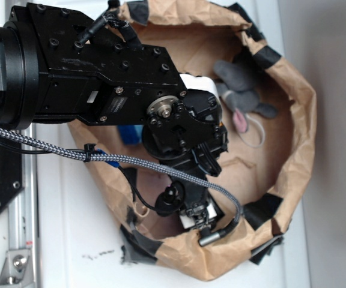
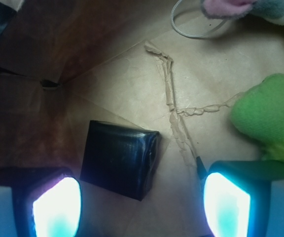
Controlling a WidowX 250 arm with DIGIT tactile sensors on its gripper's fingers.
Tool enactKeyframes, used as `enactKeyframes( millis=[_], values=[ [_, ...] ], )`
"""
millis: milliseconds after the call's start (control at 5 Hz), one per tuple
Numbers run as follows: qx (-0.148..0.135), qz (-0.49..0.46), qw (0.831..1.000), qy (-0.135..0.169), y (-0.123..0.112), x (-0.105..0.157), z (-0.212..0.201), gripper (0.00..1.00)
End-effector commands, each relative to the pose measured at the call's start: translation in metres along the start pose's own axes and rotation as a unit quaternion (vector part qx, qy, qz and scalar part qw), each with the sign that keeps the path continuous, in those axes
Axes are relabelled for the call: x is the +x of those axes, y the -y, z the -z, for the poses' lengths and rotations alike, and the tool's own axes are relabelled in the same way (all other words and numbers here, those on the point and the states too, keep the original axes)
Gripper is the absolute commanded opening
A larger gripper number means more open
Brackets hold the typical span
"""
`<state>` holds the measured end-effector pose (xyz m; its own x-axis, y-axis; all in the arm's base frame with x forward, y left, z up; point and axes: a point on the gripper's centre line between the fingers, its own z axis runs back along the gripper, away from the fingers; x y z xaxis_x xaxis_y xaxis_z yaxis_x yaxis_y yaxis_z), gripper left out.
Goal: Grab the black box.
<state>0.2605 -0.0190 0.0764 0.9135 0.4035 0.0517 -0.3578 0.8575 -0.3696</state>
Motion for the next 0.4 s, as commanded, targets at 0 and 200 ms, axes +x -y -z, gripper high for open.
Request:
enactKeyframes(
  millis=[0,200],
  values=[
    [0.004,-0.002,1.0,0.023,0.01,0.006,0.01,1.0],
    [0.022,-0.002,1.0,0.02,0.027,0.001,0.031,1.0]
  ],
)
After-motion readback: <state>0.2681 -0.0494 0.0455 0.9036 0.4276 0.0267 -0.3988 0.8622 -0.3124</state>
